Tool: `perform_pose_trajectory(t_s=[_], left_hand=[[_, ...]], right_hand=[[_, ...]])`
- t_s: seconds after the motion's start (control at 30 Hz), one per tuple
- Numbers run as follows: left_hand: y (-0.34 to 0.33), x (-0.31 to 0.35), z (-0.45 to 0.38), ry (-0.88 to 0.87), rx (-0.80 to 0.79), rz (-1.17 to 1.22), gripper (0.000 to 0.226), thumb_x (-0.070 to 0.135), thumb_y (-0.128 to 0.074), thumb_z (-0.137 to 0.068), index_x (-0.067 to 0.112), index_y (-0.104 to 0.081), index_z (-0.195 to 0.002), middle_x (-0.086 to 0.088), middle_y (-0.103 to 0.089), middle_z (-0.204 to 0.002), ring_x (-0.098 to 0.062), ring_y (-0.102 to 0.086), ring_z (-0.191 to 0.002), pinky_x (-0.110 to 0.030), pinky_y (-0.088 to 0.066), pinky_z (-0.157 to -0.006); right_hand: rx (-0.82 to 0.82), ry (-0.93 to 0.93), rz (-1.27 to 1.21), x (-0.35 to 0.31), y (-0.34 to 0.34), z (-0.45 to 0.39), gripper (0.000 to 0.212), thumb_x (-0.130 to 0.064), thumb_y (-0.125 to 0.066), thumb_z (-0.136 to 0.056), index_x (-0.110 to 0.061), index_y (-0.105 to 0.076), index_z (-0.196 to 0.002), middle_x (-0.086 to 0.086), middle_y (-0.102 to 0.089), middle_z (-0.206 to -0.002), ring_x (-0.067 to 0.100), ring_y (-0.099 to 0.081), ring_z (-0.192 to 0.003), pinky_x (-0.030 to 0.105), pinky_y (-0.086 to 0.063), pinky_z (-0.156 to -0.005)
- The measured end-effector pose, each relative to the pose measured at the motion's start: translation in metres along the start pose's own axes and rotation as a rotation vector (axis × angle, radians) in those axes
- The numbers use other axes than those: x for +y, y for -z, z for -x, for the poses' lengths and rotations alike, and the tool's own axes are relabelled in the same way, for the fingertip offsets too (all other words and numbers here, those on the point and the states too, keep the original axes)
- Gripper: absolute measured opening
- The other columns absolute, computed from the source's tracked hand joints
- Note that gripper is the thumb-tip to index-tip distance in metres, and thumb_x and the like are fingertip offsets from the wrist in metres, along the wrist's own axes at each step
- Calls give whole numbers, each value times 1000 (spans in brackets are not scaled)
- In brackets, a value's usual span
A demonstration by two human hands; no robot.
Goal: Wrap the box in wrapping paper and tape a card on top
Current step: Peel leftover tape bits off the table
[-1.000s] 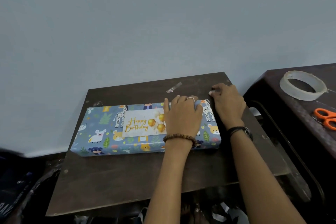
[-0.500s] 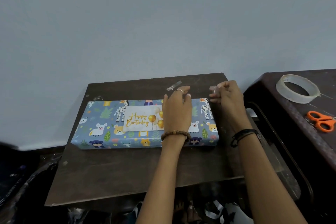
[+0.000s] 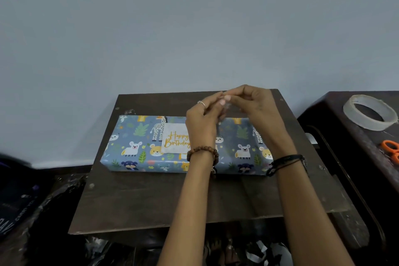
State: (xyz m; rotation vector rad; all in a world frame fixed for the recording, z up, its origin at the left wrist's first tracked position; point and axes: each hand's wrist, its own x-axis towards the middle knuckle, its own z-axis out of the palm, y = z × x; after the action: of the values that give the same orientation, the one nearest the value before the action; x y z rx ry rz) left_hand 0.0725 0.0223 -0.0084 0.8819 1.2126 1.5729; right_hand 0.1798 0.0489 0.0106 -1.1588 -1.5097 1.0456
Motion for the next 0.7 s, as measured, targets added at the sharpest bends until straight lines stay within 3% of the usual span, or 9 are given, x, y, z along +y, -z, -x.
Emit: perform_pose_trajectory(t_s=[0.07,0.17,0.27,0.37,0.43,0.5,0.57,0.63,0.7], left_hand=[[6,4,-2,51,32,87,8,4,-65,-83,7,-69,-90,-7,-69,-77,-9,-69,-72,-19,-56,-66],[17,7,-4,35,127,35,6,2,-67,-82,7,-69,-84,-5,-67,-68,-6,-66,-62,-15,-54,-61],[32,8,-9,-15,249,-93,4,4,-67,-82,7,-70,-82,-1,-65,-63,-1,-62,-53,-17,-55,-61],[44,7,-13,-65,285,-194,12,7,-65,-84,17,-67,-77,2,-66,-66,1,-62,-53,-23,-56,-66],[45,5,-13,-78,279,-208,14,7,-64,-85,19,-66,-77,3,-66,-67,0,-63,-55,-25,-57,-68],[43,4,-13,-89,278,-241,13,6,-63,-85,17,-66,-78,3,-66,-67,-5,-64,-59,-27,-56,-69],[40,2,-14,-89,276,-252,9,7,-63,-85,13,-67,-82,-1,-67,-70,-9,-65,-64,-28,-56,-69],[39,2,-16,-88,283,-259,7,7,-62,-86,11,-68,-86,-4,-68,-74,-9,-65,-65,-26,-56,-69],[39,1,-17,-86,290,-257,7,7,-62,-86,9,-68,-88,-5,-68,-76,-10,-65,-66,-27,-56,-70]], right_hand=[[-15,-10,0,0,-9,1,10,-17,-63,-88,-20,-72,-85,-3,-71,-82,-1,-62,-78,8,-42,-65],[-36,-56,-115,1,-17,2,17,-13,-58,-91,-8,-72,-98,5,-70,-82,3,-64,-73,14,-47,-65],[101,-102,-158,8,-19,-6,19,-9,-53,-94,-4,-68,-105,7,-71,-83,3,-65,-68,14,-50,-63],[215,-85,337,19,-14,-26,25,-7,-48,-95,-5,-65,-113,12,-68,-107,13,-64,-93,17,-47,-79],[106,-117,638,26,-15,-42,29,-6,-43,-95,-4,-61,-119,13,-60,-121,26,-55,-112,27,-41,-89],[-36,-200,800,32,-25,-53,19,-9,-40,-94,-3,-56,-103,18,-54,-114,33,-51,-107,35,-40,-81],[-111,-236,967,37,-35,-58,22,-20,-44,-96,-2,-54,-103,20,-45,-118,36,-46,-110,38,-40,-82],[-120,-236,1040,40,-37,-61,34,-32,-49,-96,-3,-59,-110,16,-41,-122,34,-44,-113,40,-41,-86],[-75,-206,1007,42,-37,-61,35,-40,-54,-92,-7,-66,-96,13,-44,-115,30,-51,-104,35,-42,-77]])
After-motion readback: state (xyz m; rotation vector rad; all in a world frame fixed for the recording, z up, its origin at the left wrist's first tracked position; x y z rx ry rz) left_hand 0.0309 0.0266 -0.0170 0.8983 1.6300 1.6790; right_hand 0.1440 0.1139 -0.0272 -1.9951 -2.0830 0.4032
